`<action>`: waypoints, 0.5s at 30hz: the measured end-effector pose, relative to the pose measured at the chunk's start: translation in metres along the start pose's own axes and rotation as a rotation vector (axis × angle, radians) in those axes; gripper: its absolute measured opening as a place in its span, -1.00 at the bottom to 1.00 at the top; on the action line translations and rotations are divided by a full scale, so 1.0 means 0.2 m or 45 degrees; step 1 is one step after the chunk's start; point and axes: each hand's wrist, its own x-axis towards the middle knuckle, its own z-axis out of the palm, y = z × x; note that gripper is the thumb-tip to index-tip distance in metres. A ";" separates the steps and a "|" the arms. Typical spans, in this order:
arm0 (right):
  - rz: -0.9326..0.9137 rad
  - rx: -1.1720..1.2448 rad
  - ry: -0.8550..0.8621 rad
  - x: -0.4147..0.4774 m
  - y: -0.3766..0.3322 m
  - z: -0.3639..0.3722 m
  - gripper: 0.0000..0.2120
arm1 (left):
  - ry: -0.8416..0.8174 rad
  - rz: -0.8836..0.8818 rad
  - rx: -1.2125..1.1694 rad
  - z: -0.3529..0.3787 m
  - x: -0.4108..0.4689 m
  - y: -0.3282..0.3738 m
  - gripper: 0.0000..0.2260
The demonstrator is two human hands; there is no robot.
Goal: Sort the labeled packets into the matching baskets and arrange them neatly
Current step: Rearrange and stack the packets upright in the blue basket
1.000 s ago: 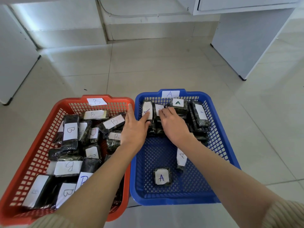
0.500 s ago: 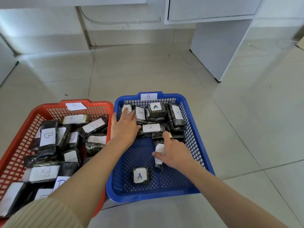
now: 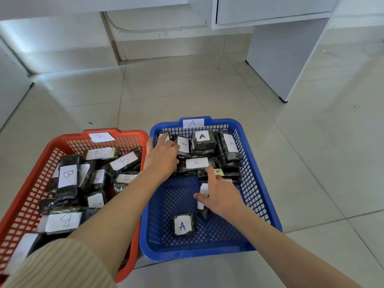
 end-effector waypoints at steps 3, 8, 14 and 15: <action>-0.188 -0.196 0.441 0.04 0.00 -0.06 -0.44 | 0.079 -0.010 0.070 0.01 0.06 0.00 -0.50; -0.332 -0.418 0.762 0.31 0.02 -0.23 -0.46 | 0.090 0.090 0.352 0.02 0.13 -0.02 -0.47; -0.314 -0.607 0.517 0.47 0.05 -0.23 -0.50 | 0.204 0.103 0.437 0.09 0.11 -0.02 -0.65; -0.300 -0.612 0.520 0.47 0.05 -0.21 -0.50 | 0.229 0.100 0.443 0.10 0.10 -0.02 -0.68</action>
